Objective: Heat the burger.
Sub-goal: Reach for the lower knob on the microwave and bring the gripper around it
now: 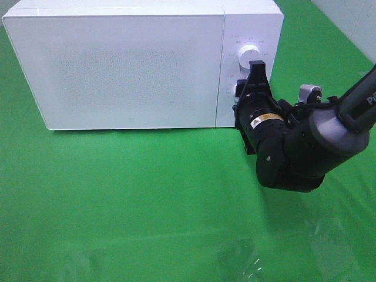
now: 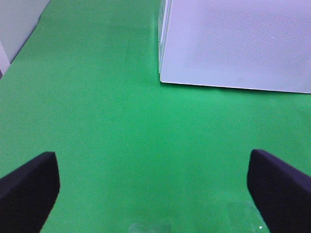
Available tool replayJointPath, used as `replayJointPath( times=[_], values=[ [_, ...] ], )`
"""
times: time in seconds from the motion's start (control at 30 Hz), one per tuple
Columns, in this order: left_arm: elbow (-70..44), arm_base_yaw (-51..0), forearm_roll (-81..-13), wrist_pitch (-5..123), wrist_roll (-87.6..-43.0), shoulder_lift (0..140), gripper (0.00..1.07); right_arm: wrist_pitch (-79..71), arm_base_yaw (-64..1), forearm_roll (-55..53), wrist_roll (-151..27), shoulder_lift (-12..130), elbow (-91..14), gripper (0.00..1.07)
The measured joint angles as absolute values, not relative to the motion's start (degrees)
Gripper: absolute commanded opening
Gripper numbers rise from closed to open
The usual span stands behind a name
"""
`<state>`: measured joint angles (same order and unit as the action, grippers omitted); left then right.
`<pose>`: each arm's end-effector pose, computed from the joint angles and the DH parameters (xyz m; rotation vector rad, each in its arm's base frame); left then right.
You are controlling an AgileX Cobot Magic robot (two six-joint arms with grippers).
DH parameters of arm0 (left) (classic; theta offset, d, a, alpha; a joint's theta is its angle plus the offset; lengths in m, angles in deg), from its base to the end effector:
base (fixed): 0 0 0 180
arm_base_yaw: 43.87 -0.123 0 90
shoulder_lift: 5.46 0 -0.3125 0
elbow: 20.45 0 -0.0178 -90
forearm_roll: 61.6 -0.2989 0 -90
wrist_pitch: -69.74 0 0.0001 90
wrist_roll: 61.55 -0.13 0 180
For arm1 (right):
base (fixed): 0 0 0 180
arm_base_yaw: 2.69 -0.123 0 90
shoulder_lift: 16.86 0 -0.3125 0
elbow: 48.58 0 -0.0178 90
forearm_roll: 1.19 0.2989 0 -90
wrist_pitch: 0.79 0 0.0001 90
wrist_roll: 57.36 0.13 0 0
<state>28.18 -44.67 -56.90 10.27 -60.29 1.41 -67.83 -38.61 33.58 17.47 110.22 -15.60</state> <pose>0.0437 -0.0086 0.2897 -0.0327 2.0052 -0.1027 0.3776 0.1893 0.0832 1.1972 1.3753 1.1575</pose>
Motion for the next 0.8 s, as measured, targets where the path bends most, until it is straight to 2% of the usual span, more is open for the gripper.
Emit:
replayJointPath(
  times=[0.13, 0.23, 0.3, 0.57, 0.67, 0.77, 0.8],
  values=[
    [28.18, -44.67, -56.90, 10.27, -60.29, 1.41, 0.98, -67.83, -38.73, 34.21, 17.47, 110.22, -15.71, 0.25],
    [28.18, -44.67, -56.90, 10.27, -60.29, 1.41, 0.98, -67.83, -38.73, 34.27, 17.47, 110.22, -15.71, 0.28],
    [28.18, -44.67, -56.90, 10.27, -60.29, 1.41, 0.98, -67.83, -38.79, 34.50, 17.47, 110.22, -15.71, 0.38],
    [28.18, -44.67, -56.90, 10.27, -60.29, 1.41, 0.98, -67.83, -38.90, 35.02, 17.30, 110.22, -15.88, 0.48],
    [28.18, -44.67, -56.90, 10.27, -60.29, 1.41, 0.98, -67.31, -39.42, 32.84, 16.04, 110.22, -16.40, 0.56],
    [28.18, -44.67, -56.90, 10.27, -60.29, 1.41, 0.98, -67.49, -39.53, 31.98, 15.92, 110.22, -16.40, 0.58],
    [28.18, -44.67, -56.90, 10.27, -60.29, 1.41, 0.98, -68.58, -39.76, 30.26, 15.64, 110.16, -16.86, 0.63]
  ],
)
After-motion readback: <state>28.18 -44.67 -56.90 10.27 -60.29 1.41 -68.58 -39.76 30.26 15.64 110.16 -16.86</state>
